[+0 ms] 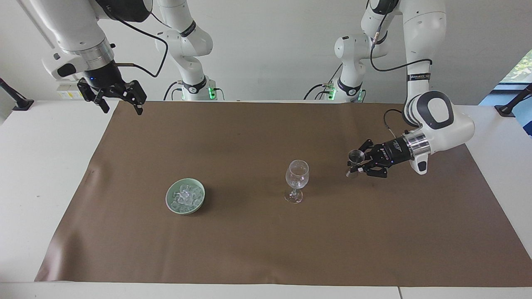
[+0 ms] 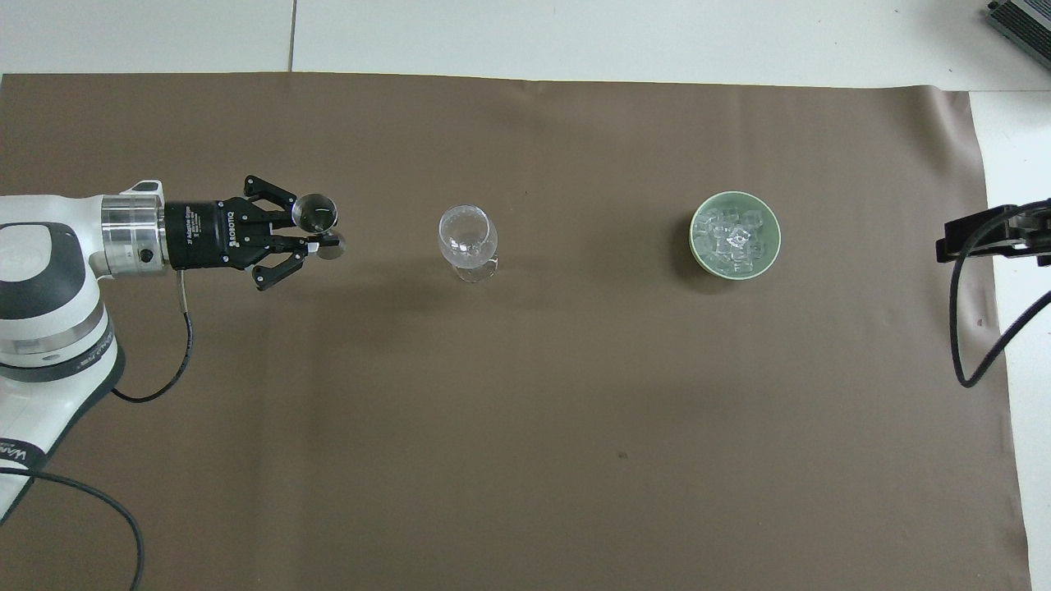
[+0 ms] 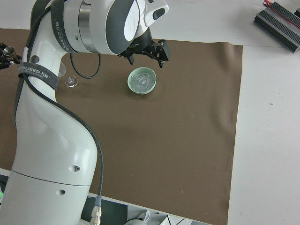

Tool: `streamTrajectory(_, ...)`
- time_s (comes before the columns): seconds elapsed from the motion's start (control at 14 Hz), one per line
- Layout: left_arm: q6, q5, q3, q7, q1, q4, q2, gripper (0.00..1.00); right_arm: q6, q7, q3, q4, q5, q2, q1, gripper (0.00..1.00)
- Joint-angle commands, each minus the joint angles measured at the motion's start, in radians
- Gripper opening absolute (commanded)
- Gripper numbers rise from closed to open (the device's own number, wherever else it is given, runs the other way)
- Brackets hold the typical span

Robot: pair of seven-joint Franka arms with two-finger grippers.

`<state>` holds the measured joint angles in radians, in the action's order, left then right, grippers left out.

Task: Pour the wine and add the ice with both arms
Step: 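Carry the silver cup with the left gripper over the clear glass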

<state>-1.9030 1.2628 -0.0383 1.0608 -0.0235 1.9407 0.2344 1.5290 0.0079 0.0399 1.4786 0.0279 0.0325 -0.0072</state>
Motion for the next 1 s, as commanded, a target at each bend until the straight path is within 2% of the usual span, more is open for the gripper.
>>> streamTrajectory(0.0, -0.06, -0.014, 0.015, 0.053, 0.06, 0.02, -0.037, 0.0, 0.005, -0.023, 0.002, 0.019, -0.013, -0.016, -0.004, 1.0)
streamTrajectory(0.93, -0.277, -0.088, 0.017, 0.208, 0.227, 0.001, -0.047, 0.0, 0.005, -0.023, 0.002, 0.019, -0.013, -0.016, -0.004, 1.0)
